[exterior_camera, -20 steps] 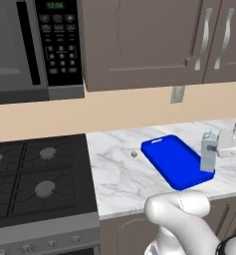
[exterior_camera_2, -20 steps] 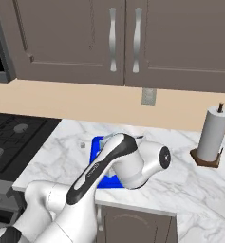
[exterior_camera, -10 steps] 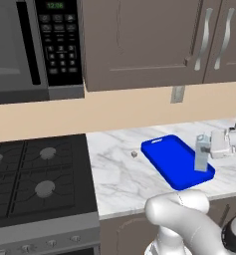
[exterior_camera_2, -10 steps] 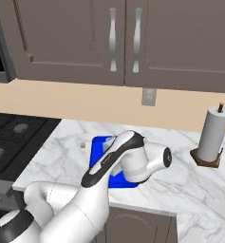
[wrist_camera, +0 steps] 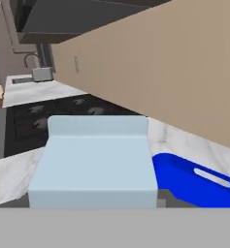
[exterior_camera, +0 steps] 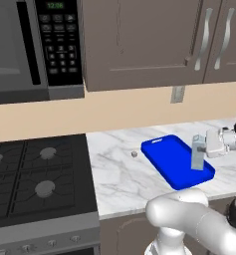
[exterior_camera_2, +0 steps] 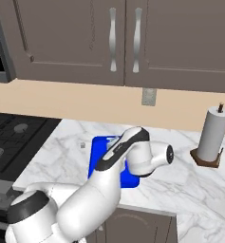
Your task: Take out the milk from the fridge and place it on the tray on the counter. Then take the sugar cube near the tray and place it in the tray.
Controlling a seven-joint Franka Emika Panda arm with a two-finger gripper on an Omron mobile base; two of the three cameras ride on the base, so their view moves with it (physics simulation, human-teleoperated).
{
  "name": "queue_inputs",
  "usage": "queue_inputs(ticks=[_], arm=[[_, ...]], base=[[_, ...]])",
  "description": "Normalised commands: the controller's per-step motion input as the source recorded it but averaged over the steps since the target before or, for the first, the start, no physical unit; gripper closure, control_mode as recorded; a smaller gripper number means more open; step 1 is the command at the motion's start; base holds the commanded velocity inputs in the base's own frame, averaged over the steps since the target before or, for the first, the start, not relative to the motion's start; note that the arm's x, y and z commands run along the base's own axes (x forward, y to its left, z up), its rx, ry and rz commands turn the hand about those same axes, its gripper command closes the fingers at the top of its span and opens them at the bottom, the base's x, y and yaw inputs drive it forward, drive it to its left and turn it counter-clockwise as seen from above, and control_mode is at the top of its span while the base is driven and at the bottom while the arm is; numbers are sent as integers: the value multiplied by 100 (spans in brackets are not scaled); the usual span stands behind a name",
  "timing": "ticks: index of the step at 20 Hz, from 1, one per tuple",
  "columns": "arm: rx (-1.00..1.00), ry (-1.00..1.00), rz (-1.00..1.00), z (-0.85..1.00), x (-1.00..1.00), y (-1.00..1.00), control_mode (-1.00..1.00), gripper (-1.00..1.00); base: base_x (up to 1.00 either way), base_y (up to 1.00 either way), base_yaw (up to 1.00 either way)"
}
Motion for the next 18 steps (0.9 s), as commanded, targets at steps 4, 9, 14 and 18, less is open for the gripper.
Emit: queue_inputs(ticks=[4,9,14,18], arm=[[0,2,9,-27,30,-19,-100,100],[0,0,8,-24,7,-12,-100,100],[0,0,6,-32,12,-4,-100,100],[0,0,5,-28,5,-1,-100,100]], base=[[0,0,0],[0,0,0],[0,0,0],[0,0,0]])
